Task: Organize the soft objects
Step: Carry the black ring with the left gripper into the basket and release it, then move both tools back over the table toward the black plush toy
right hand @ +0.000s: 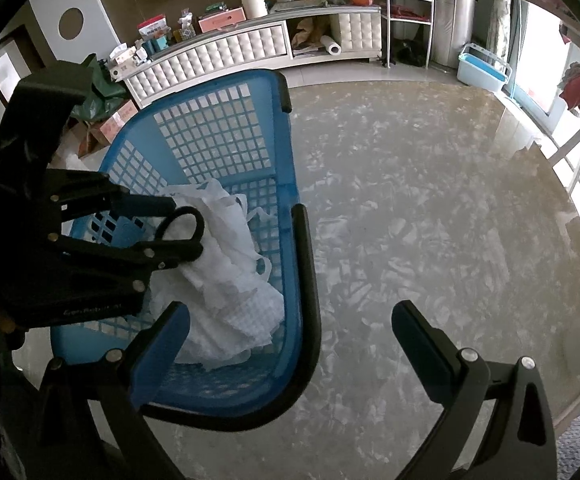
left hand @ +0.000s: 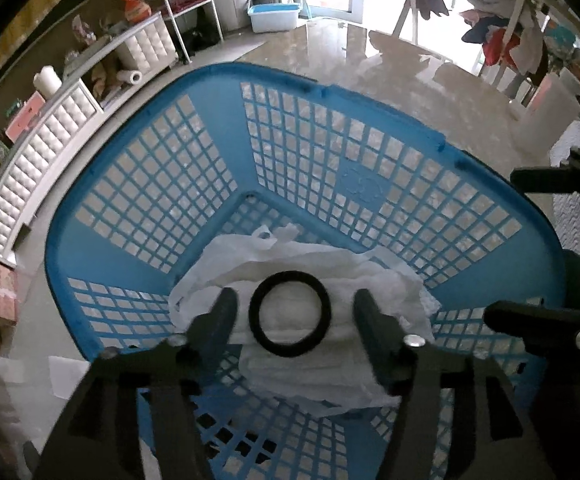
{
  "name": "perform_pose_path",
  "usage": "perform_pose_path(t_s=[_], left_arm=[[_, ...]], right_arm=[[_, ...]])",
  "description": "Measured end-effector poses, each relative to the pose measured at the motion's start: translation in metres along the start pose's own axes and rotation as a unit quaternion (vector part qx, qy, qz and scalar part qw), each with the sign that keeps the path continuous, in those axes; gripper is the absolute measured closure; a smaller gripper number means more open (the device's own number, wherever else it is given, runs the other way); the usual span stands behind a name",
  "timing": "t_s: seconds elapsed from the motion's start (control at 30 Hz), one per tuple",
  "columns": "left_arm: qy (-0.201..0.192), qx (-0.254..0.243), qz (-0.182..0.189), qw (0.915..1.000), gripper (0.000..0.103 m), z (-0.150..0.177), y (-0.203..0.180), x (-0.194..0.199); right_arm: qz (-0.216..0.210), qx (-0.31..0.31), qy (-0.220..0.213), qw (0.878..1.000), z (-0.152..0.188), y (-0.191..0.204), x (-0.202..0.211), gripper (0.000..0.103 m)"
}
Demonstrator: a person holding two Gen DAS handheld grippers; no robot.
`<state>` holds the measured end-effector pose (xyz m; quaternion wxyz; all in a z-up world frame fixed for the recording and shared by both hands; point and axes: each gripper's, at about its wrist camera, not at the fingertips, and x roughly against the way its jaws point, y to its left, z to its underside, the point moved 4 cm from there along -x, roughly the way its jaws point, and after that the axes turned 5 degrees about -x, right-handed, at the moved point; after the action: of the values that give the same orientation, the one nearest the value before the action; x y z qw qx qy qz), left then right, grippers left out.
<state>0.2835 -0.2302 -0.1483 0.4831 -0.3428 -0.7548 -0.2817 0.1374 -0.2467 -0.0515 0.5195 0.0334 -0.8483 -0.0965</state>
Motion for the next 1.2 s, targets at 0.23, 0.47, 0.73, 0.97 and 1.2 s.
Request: perform_pose_path(t_s=[0.23, 0.47, 0.73, 0.97, 1.2], left_arm=[[-0.023, -0.005, -0.017, 0.9996, 0.022, 0.002, -0.004, 0.022], [-0.047, 0.017, -0.035, 0.9981, 0.019, 0.009, 0.000, 0.056], [-0.070, 0.053, -0.046, 0.9951, 0.019, 0.032, -0.001, 0.099], [-0.084, 0.072, -0.072, 0.9913, 0.015, 0.056, -0.002, 0.130], [-0.100, 0.078, -0.074, 0.9892, 0.012, 0.079, -0.012, 0.158]], right_arm=[[0.006, 0.000, -0.004, 1.000, 0.006, 0.002, 0.010, 0.002], [0.002, 0.004, -0.011, 1.000, 0.010, 0.004, 0.022, 0.002], [-0.009, 0.004, -0.026, 1.000, 0.014, 0.010, 0.032, 0.002], [-0.018, 0.007, -0.037, 0.999, 0.017, 0.018, 0.044, 0.002], [-0.021, 0.019, -0.047, 0.999, 0.025, 0.035, 0.056, 0.002]])
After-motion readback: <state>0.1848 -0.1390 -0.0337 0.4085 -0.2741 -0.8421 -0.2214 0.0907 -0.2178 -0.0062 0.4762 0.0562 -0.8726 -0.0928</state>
